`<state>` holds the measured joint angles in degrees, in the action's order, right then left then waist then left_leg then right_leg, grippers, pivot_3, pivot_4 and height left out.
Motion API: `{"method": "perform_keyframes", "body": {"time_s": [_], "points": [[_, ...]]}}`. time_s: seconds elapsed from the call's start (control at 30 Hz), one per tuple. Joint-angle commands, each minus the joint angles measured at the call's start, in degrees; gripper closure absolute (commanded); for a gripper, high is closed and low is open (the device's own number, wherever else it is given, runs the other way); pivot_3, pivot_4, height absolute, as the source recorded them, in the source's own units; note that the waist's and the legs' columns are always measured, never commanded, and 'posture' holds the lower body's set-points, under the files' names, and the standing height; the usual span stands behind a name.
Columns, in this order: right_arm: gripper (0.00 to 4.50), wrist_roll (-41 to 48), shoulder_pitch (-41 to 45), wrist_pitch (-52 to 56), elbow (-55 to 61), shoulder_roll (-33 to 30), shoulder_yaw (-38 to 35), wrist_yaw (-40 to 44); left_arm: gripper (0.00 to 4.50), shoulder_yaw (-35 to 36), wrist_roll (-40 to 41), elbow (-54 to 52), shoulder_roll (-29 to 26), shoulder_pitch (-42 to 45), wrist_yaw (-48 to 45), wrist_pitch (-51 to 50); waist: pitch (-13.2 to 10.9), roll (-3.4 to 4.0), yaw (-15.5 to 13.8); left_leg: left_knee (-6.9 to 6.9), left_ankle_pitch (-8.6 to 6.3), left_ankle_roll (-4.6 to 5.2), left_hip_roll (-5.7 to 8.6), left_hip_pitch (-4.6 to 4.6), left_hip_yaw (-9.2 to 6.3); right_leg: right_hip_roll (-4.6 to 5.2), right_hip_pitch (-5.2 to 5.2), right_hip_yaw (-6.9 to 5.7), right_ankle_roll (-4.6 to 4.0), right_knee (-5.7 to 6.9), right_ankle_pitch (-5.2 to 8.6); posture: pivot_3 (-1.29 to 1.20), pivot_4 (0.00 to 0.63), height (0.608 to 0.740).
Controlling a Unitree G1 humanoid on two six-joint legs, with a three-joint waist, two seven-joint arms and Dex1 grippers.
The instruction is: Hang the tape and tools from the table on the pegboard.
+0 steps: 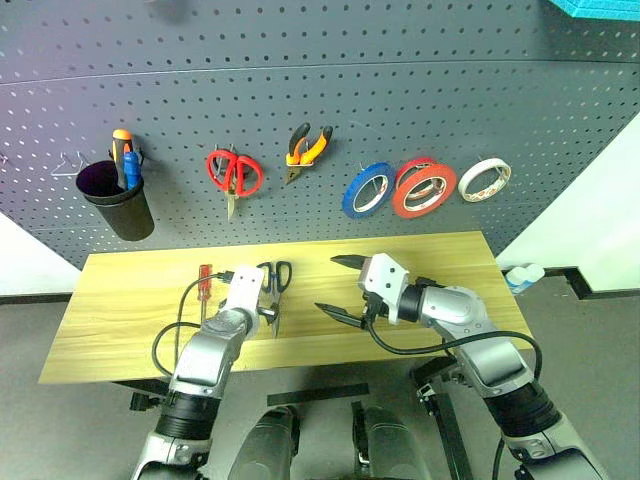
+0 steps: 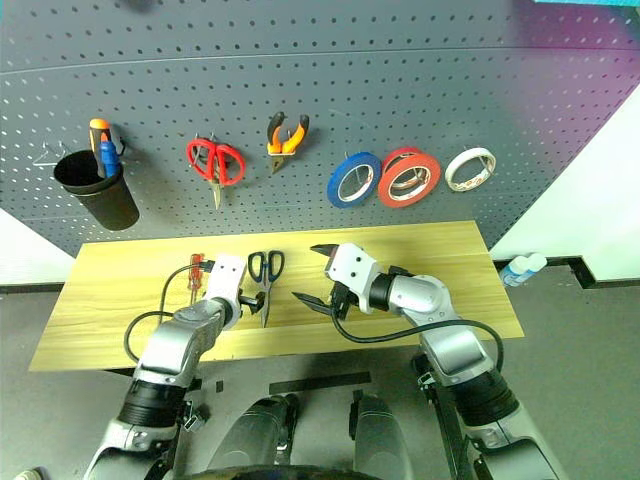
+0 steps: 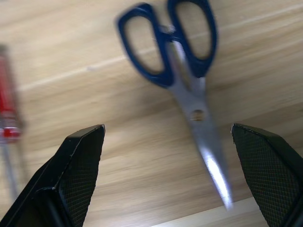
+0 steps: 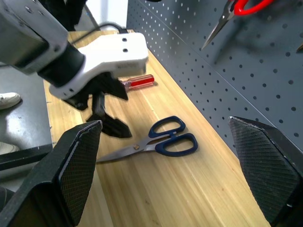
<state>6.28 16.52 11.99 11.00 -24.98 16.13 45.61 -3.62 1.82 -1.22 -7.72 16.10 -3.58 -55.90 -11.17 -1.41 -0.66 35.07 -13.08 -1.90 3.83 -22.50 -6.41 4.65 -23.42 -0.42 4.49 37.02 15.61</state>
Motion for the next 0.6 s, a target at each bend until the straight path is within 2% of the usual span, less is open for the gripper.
{"method": "perform_keyframes", "body": {"time_s": [0.03, 0.27, 0.37, 0.6], "points": [[0.00, 0.0, -0.2, -0.6, 2.1, -0.3, -1.0, -0.4, 0.02, 0.5, -0.4, 3.4, 1.6, 2.8, 1.3, -0.1, 0.0, -0.01, 0.0, 0.01, 0.00, 0.00, 0.00, 0.00, 0.00, 0.00, 0.00, -0.01, 0.00, 0.00, 0.00, -0.01, 0.190, 0.740], [0.00, -0.2, -1.3, 0.0, 3.2, -0.8, -1.3, -1.3, 0.02, 3.3, -0.8, 12.7, 5.0, 8.1, 5.5, 0.3, -0.1, -0.08, 0.1, 0.03, -0.01, 0.00, 0.06, -0.01, 0.00, 0.04, 0.01, 0.00, 0.07, 0.00, 0.01, -0.04, 0.196, 0.740], [0.00, -0.2, -1.6, 0.1, 3.5, -1.0, -1.6, -1.6, 0.02, 3.2, -1.1, 15.8, 5.3, 9.9, 6.2, 0.9, -0.2, -0.10, 0.1, 0.03, -0.01, 0.00, 0.07, -0.01, 0.00, 0.04, 0.01, -0.01, 0.09, 0.00, 0.01, -0.04, 0.196, 0.740], [0.00, -0.3, -2.4, 0.7, 4.6, -1.0, -1.4, -2.2, 0.02, 7.9, 0.3, 25.8, 6.4, 15.8, 8.5, 2.5, -0.3, -0.17, 0.4, 0.04, -0.01, 0.01, 0.14, -0.02, 0.00, 0.04, 0.02, -0.01, 0.19, 0.00, 0.01, -0.05, 0.198, 0.740]]}}
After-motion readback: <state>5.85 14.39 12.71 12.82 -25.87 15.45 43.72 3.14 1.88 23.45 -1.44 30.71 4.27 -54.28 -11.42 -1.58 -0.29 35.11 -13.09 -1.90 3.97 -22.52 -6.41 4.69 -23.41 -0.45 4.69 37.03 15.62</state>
